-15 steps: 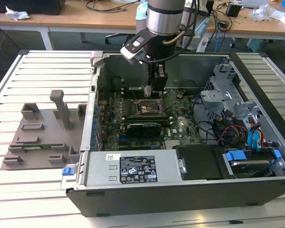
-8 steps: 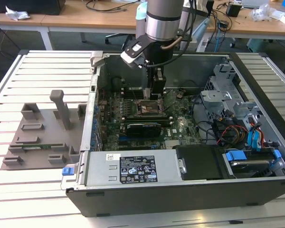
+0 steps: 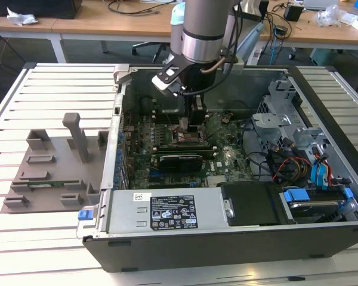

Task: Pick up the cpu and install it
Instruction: 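Place the cpu into insertion slot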

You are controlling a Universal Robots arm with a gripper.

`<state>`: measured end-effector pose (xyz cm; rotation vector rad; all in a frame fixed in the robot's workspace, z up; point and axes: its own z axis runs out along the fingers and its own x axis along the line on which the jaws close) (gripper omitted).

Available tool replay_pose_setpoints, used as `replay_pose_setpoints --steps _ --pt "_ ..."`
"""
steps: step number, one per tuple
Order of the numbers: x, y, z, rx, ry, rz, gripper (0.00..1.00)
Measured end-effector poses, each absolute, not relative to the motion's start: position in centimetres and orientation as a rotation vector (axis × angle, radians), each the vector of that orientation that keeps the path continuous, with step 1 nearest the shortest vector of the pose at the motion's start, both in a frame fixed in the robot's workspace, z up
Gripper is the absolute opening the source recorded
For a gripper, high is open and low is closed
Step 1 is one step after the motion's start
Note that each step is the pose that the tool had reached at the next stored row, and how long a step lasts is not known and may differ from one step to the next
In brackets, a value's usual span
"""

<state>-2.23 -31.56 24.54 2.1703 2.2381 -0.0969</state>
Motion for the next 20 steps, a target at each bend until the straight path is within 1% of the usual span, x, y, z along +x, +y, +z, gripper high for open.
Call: replay_pose_setpoints --steps 3,6,10,20 --pt "-2.2 -31.5 23.8 2.171 2.238 -0.095 0.55" --pt "-2.2 -30.8 22.6 2.172 2.238 -0.095 0.55" --pt "-2.2 -30.8 21.7 2.204 2.208 -0.096 0.55" --pt "-2.3 -30.8 20.6 2.204 2.209 -0.094 0.55"
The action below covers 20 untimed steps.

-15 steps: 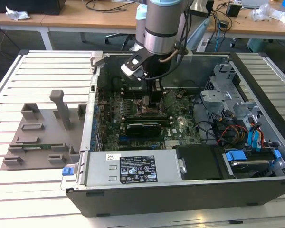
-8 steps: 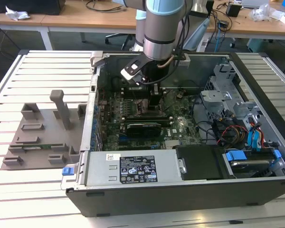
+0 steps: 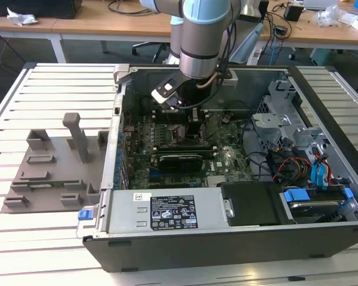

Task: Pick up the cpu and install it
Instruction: 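Place the cpu into insertion slot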

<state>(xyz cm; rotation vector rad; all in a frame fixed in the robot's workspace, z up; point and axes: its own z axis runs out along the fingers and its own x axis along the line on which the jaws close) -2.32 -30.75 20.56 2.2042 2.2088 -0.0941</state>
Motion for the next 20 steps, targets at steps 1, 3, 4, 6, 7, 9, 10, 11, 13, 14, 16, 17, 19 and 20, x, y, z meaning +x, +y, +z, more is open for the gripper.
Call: replay_pose_setpoints --steps 1,3,4,6,7,9,10,11,13,14,16,17,19,20 --pt "-2.32 -30.75 20.47 2.204 2.209 -0.094 0.55" --pt "-2.32 -30.75 20.32 2.204 2.209 -0.094 0.55" --pt "-2.32 -30.75 20.27 2.204 2.209 -0.094 0.55" --pt "-2.32 -30.75 20.16 2.204 2.209 -0.094 0.55" --pt "-2.32 -30.75 20.13 2.204 2.209 -0.094 0.55" --pt "-2.29 -30.73 20.08 2.204 2.209 -0.094 0.55" --pt "-2.27 -30.72 20.04 2.205 2.209 -0.094 0.55" --pt "-2.26 -30.72 20.00 2.204 2.209 -0.094 0.55" --pt "-2.27 -30.72 19.93 2.204 2.209 -0.094 0.55" --pt "-2.27 -30.72 19.92 2.204 2.209 -0.095 0.55" --pt "-2.26 -30.72 19.91 2.204 2.209 -0.094 0.55" --pt "-2.26 -30.72 19.90 2.204 2.209 -0.094 0.55" --pt "-2.26 -30.72 19.90 2.204 2.209 -0.094 0.55" --pt "-2.26 -30.72 19.89 2.204 2.209 -0.094 0.62"
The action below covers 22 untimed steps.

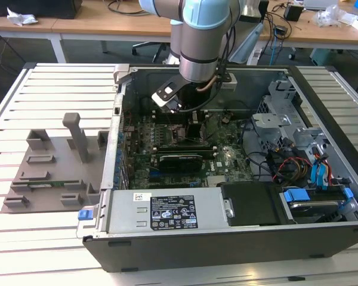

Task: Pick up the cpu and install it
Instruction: 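Place the cpu into insertion slot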

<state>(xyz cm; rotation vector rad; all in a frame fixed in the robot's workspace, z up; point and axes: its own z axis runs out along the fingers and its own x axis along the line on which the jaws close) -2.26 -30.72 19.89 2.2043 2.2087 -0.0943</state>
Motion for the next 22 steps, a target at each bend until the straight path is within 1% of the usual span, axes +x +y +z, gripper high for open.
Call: replay_pose_setpoints --steps 4,8,9,10,11,14,15,16,17,18,20,22 --pt "-2.3 -30.7 20.2 2.204 2.209 -0.094 0.62" --pt "-2.3 -30.6 22.1 2.204 2.209 -0.094 0.62" --pt "-2.3 -30.6 22.4 2.204 2.209 -0.094 0.60" --pt "-2.3 -30.6 22.5 2.205 2.209 -0.094 0.54" --pt "-2.3 -30.6 22.7 2.205 2.209 -0.093 0.54" --pt "-2.3 -30.6 24.3 2.205 2.209 -0.093 0.35" --pt "-2.3 -30.6 24.8 2.205 2.209 -0.093 0.35" --pt "-2.3 -30.6 25.8 2.205 2.209 -0.094 0.17" --pt "-2.3 -30.6 26.7 2.205 2.209 -0.093 0.17" --pt "-2.3 -30.6 27.6 2.205 2.209 -0.093 0.11" --pt "-2.3 -30.6 29.9 2.205 2.210 -0.092 0.11" --pt "-2.3 -30.6 29.9 2.206 2.211 -0.090 0.11"
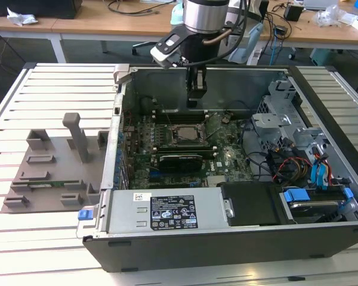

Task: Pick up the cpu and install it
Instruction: 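Place the cpu into insertion slot, then close the cpu cover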

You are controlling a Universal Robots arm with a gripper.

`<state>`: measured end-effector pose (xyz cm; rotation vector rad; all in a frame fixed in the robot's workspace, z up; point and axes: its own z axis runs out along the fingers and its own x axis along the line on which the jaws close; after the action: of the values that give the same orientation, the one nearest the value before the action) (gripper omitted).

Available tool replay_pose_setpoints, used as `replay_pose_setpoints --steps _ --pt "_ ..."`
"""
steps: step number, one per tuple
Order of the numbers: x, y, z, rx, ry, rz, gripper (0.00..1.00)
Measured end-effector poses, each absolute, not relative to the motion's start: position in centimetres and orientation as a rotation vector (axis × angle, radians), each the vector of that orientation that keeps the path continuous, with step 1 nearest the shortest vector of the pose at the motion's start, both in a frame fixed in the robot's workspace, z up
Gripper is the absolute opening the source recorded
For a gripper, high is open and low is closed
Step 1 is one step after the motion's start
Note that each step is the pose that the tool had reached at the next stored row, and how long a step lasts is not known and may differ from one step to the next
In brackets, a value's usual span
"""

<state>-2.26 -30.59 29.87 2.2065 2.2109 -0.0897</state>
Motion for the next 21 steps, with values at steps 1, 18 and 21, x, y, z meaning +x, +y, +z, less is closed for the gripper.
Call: replay_pose_setpoints --steps 1,18,21 --pt "-2.26 -30.59 29.87 2.207 2.211 -0.089 0.11" --pt "-2.26 -30.59 29.87 2.213 2.218 -0.076 0.11" --pt "-2.24 -30.59 29.87 2.213 2.218 -0.075 0.11"
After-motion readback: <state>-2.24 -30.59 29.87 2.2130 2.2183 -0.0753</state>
